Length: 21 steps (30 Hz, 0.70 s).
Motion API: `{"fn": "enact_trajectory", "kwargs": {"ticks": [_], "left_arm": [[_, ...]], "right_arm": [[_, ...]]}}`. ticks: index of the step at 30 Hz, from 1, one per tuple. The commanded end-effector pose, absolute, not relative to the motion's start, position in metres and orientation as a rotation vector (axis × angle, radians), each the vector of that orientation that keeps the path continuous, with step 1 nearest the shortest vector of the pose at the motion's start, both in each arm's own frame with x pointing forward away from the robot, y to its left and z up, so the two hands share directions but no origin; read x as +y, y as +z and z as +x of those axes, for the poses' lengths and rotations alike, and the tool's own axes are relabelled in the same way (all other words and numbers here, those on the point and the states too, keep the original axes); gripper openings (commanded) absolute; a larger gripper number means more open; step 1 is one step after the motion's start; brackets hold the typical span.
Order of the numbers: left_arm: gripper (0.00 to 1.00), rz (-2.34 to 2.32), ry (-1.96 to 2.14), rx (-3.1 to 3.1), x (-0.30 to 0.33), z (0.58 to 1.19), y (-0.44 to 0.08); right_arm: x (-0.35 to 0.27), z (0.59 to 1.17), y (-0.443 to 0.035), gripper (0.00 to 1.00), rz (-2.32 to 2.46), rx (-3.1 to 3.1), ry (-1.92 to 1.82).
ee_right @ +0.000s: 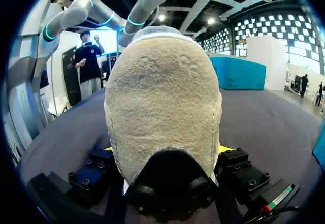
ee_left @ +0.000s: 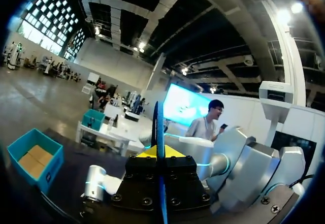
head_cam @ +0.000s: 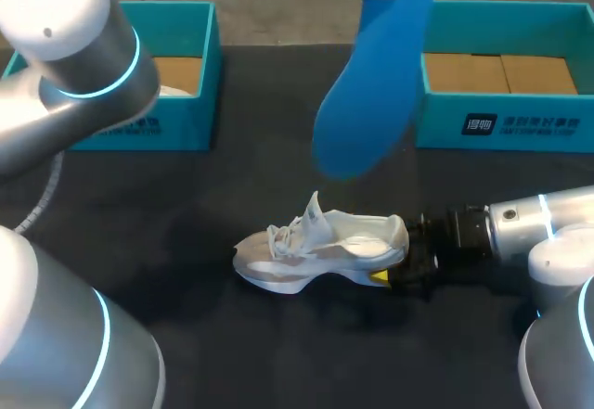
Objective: Take the shoe out of the shoebox, open the shoe tongue, remove and reinsert the insole, then place the shoe into the shoebox
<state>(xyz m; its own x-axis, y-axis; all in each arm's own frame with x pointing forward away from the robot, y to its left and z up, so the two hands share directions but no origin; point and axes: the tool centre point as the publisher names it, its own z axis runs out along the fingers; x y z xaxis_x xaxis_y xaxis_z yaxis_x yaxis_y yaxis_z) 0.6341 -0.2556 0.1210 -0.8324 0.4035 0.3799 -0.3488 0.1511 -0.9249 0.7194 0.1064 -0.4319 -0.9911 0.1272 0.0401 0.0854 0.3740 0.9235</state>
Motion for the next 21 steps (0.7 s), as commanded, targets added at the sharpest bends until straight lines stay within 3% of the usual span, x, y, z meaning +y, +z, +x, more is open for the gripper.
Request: {"fn": "enact_trajectory", "kwargs": {"ticks": [1,21], "left_arm": [[0.00,-0.033,1.765,-1.852,-0.258,0.617,0.133],[0.00,0.075,1.735,-1.856,-0.267,0.584,0.160]], "right_arm": [[0.108,0.719,-0.433,0.00,0.200,2.577,1.719],[0.108,0.719,-0.433,0.00,0.200,2.577,1.719]]}}
